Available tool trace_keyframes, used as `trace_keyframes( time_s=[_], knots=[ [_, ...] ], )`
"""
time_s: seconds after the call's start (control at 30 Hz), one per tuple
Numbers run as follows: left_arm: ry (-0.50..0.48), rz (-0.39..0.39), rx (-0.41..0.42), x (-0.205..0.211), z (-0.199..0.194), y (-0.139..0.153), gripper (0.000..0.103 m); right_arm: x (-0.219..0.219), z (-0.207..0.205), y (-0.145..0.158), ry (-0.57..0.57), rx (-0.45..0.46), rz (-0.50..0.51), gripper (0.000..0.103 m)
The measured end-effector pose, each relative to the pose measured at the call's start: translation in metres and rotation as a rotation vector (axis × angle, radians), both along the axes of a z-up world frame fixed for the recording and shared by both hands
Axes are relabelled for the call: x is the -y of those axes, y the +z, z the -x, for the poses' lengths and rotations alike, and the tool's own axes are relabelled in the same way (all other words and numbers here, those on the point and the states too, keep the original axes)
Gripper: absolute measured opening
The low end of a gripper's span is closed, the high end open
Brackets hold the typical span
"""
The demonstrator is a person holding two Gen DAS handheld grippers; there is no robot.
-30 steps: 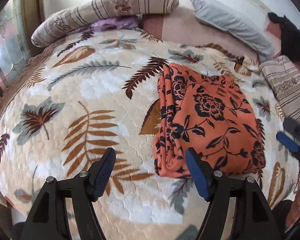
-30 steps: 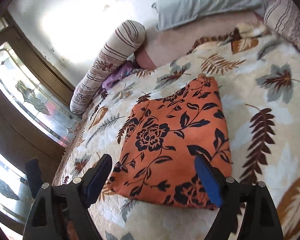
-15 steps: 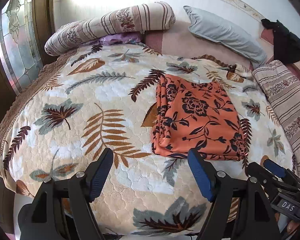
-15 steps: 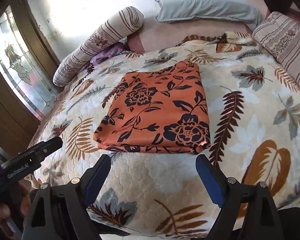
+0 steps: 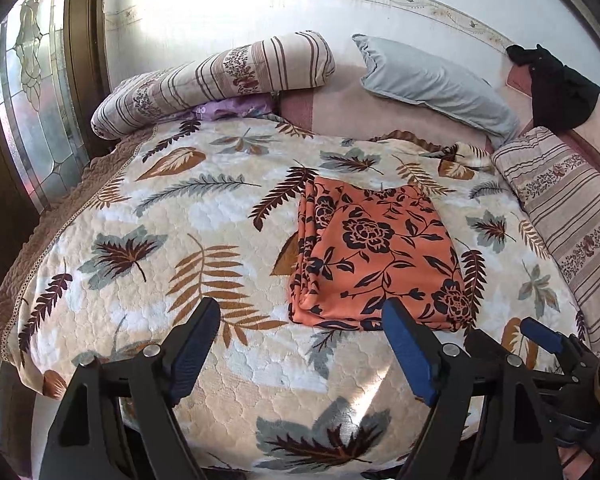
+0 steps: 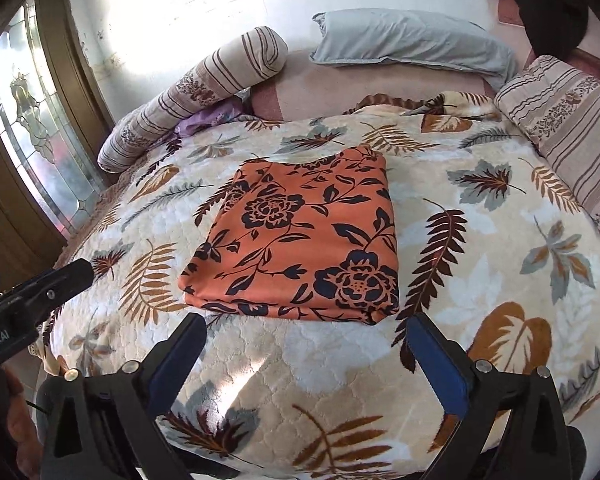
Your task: Fold small clothes
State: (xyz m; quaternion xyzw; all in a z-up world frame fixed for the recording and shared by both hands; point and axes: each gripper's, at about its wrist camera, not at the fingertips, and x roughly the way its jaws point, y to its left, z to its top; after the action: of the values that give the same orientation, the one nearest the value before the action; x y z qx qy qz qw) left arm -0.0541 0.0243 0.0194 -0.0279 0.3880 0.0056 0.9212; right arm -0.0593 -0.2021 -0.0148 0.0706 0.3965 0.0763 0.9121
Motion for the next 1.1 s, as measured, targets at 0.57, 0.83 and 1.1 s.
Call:
trace_keyframes(
  time_s=[0.57,0.83,1.1],
  knots=[
    [0.053,-0.062,-0.066,0.003,-0.032,-0.023,0.090,0.005,-0.024,-0.006,-0.042,-0.026,0.088,0.102],
    [0.042,-0.068,-0.051,0.008,-0.035,-0.020,0.090,0.001,-0.028,-0.004,-0.041,-0.023,0.100,0.102],
    [0.043,-0.064,-0.051,0.007,-0.034,-0.019,0.090,-0.003,-0.029,-0.003,-0.032,-0.025,0.104,0.102]
  ],
)
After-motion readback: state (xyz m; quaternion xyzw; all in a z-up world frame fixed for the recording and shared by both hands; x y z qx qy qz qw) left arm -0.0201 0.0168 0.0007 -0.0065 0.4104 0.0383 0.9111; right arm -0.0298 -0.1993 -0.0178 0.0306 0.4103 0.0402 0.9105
